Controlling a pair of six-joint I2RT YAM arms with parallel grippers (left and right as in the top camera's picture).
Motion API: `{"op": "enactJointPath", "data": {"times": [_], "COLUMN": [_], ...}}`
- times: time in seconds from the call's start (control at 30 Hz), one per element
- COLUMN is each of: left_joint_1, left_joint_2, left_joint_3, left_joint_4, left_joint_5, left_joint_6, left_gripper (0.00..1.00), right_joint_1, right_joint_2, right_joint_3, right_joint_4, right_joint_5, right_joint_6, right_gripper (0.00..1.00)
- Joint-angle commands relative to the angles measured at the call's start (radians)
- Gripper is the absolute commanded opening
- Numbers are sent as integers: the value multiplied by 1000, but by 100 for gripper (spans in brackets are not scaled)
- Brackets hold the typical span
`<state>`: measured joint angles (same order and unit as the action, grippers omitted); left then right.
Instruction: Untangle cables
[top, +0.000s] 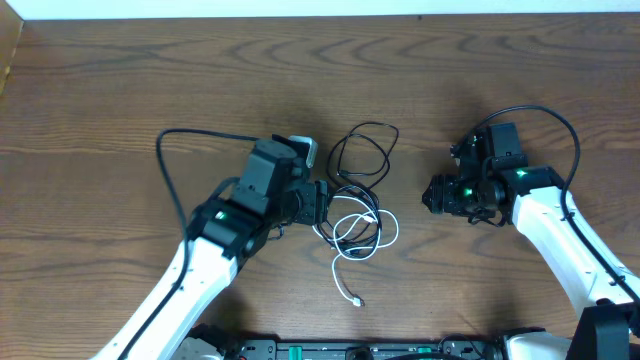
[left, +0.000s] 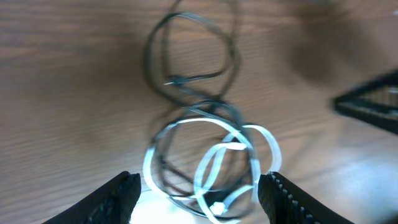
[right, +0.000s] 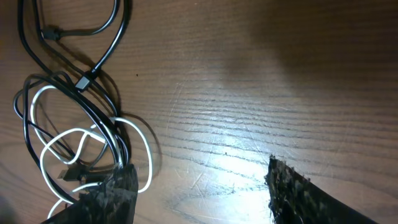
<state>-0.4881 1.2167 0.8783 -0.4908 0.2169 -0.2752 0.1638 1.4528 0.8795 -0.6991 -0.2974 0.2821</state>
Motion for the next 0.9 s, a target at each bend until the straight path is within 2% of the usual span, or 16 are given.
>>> {"op": "enactJointPath", "data": {"times": [0.0, 0.27, 0.6, 0.77, 0.83, 0.87], "left_joint_1": [0, 0, -3, -21, -31, -39], "left_joint_2": [90, 315, 483, 545, 556, 557], "left_joint_3": [9, 9, 9, 9, 9, 9], "left_joint_4": [6, 108, 183, 195, 203, 207], "left_joint_5": [-99, -98, -93, -42, -42, -41], "left_joint_6": [19, 20, 20, 20, 20, 20], "left_gripper": [65, 65, 66, 64, 53, 42], "right_joint_1": [6, 6, 6, 6, 6, 6], "right_joint_2": [-2, -2, -2, -2, -2, -2], "right_joint_3": [-2, -2, -2, -2, -2, -2], "right_joint_4": [-5, -12, -12, -12, -12, -12], "right_joint_5": [7, 7, 7, 7, 7, 7], "right_joint_6": [13, 13, 13, 13, 13, 13], "right_gripper": [63, 63, 63, 63, 63, 63]}}
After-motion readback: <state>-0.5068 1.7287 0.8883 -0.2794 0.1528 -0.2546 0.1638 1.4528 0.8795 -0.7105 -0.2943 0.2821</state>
